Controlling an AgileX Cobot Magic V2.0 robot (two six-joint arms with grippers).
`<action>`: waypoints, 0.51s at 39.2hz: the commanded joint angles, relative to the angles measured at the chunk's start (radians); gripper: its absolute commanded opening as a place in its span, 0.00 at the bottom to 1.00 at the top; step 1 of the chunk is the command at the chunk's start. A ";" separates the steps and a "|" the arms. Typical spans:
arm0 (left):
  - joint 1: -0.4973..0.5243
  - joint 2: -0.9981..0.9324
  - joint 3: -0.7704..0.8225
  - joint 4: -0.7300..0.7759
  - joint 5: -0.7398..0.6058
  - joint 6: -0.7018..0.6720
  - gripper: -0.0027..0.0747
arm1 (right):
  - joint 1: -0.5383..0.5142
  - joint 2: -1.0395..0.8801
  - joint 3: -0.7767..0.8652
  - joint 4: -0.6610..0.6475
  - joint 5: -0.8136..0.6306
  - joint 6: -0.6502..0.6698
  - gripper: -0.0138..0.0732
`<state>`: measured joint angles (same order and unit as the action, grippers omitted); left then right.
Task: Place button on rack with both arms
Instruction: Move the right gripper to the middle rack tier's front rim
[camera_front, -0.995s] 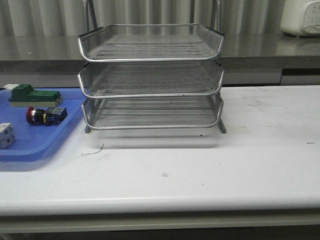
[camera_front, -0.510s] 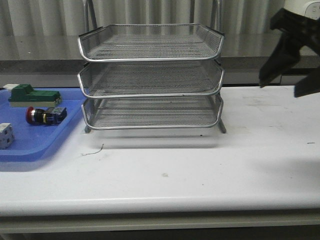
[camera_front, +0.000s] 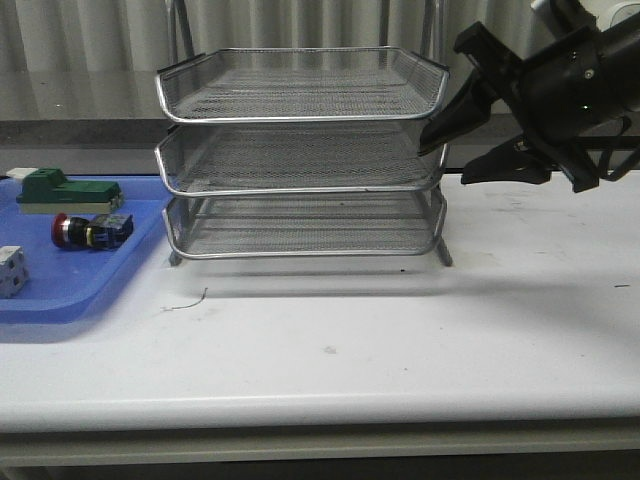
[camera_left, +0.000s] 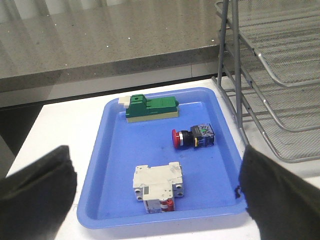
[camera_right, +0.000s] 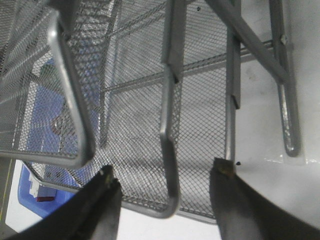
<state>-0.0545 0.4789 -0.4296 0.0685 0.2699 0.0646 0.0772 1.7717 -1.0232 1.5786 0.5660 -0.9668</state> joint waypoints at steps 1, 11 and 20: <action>0.001 0.009 -0.035 -0.002 -0.074 -0.011 0.85 | -0.001 -0.020 -0.052 0.052 0.060 -0.023 0.56; 0.001 0.009 -0.035 -0.002 -0.074 -0.011 0.85 | -0.001 0.014 -0.103 0.062 0.068 -0.023 0.46; 0.001 0.009 -0.035 -0.002 -0.074 -0.011 0.85 | -0.001 0.026 -0.118 0.067 0.097 -0.023 0.25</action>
<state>-0.0545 0.4789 -0.4296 0.0685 0.2699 0.0646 0.0772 1.8434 -1.1073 1.5996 0.6018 -0.9749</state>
